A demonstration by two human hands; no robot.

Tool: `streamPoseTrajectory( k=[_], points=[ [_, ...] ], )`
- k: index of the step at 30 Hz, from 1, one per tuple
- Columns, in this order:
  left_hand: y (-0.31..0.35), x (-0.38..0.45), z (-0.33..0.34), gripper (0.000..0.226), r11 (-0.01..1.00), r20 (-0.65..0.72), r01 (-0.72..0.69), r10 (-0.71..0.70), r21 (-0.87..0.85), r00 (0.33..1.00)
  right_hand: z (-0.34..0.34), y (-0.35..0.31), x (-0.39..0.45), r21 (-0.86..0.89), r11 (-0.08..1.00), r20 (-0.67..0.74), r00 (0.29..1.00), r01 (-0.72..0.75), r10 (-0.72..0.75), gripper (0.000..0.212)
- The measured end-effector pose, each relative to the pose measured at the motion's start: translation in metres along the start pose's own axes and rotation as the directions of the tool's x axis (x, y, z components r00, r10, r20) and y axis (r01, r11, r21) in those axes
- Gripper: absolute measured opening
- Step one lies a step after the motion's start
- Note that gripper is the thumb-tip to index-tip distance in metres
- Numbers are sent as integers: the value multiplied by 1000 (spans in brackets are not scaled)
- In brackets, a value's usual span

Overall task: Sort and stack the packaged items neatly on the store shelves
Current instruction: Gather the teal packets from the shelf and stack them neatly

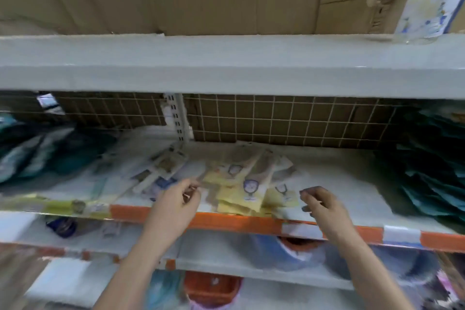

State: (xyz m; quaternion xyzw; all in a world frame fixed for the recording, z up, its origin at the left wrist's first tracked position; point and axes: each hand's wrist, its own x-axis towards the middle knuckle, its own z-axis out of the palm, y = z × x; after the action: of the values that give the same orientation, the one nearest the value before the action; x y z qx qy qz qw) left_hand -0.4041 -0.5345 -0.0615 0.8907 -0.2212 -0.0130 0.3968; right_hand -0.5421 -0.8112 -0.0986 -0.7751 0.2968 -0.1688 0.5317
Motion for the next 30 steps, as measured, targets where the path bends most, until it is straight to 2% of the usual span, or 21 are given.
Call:
streamPoseTrajectory(
  k=[7, 13, 18, 22, 27, 30],
  points=[
    [-109, -34, -104, 13, 985, -99, 161, -155, 56, 983, 141, -47, -27, -19, 999, 185, 982, 36, -32, 11],
    [-175, -51, -160, 14, 950, -174, 308, -296, 46, 939, 222, -78, -32, -73, 993, 317, 946, 92, -64, 12],
    [-203, -40, -184, 19, 932, -235, 360, -342, 36, 910, 268, -102, -19, -106, 987, 368, 927, 119, -72, 9],
    [-223, -20, -202, 9, 903, -269, 423, -392, 69, 880, 306, -121, 5, -76, 991, 435, 898, 107, -64, 9],
    [-246, 0, -226, 16, 866, -291, 477, -422, 151, 859, 363, -147, 31, -63, 990, 502, 862, 125, -76, 14],
    [-264, 11, -237, 20, 862, -296, 492, -442, 121, 847, 398, -153, 43, -96, 988, 536, 843, 123, -53, 13]
  ],
)
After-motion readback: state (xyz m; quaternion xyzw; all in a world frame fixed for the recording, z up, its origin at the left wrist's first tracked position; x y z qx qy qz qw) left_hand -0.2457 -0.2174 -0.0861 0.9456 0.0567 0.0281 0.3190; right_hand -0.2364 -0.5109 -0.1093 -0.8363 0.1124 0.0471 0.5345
